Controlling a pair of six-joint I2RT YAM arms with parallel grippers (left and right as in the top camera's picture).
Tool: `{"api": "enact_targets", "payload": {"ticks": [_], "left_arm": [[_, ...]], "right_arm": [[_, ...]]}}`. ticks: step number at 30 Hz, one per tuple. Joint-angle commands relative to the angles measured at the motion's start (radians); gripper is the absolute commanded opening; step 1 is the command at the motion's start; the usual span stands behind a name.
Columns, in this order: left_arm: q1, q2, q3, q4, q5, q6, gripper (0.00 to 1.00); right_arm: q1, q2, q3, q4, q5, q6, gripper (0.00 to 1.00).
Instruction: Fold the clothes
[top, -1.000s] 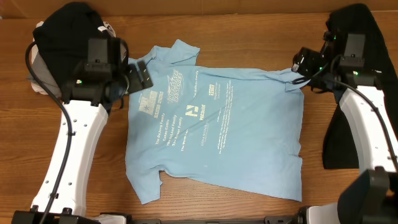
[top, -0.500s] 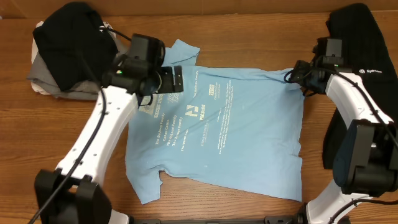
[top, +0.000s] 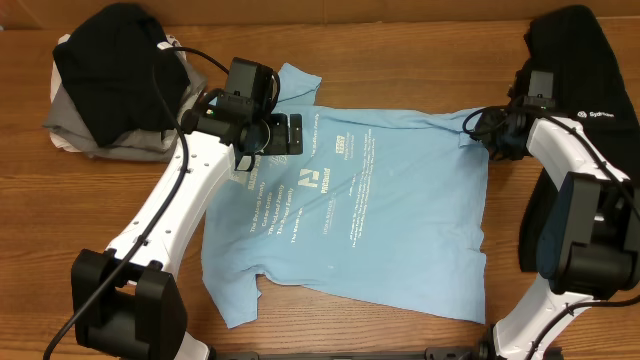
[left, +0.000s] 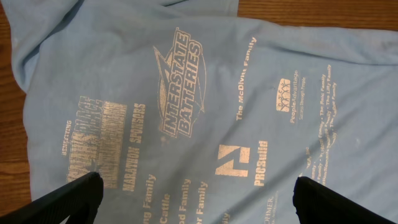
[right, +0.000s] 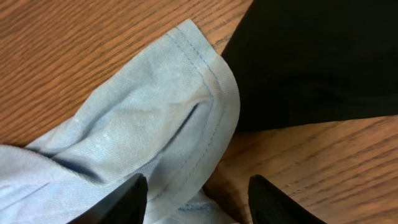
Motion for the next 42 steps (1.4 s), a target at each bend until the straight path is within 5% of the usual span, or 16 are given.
{"api": "enact_targets", "payload": {"ticks": [1, 13, 18, 33, 34, 35, 36, 42], "left_arm": [[-0.006, 0.012, 0.004, -0.015, -0.017, 0.019, 1.00], [-0.006, 0.014, 0.004, -0.048, -0.041, 0.019, 1.00], [-0.006, 0.014, 0.004, -0.047, -0.045, 0.019, 1.00], [-0.006, 0.014, 0.004, 0.018, -0.045, 0.019, 1.00], [-0.006, 0.014, 0.004, 0.021, -0.045, 0.019, 1.00], [-0.006, 0.014, 0.004, 0.025, -0.045, 0.019, 1.00], [-0.006, 0.014, 0.004, 0.028, -0.046, 0.019, 1.00], [0.000, 0.014, 0.012, 0.035, -0.120, 0.019, 1.00]], "right_arm": [[0.008, 0.036, 0.015, 0.008, -0.024, 0.045, 0.53], [0.010, 0.039, 0.015, 0.121, -0.024, 0.045, 0.30], [0.011, 0.037, 0.032, 0.184, -0.044, 0.045, 0.04], [0.009, 0.061, 0.234, 0.350, -0.003, 0.037, 0.04], [0.009, 0.071, 0.234, 0.366, 0.014, 0.037, 0.33], [0.009, 0.082, 0.234, 0.383, 0.029, 0.037, 0.75], [0.009, 0.088, 0.234, 0.390, 0.040, 0.037, 0.98], [0.001, 0.042, 0.234, 0.347, 0.050, 0.037, 1.00]]}}
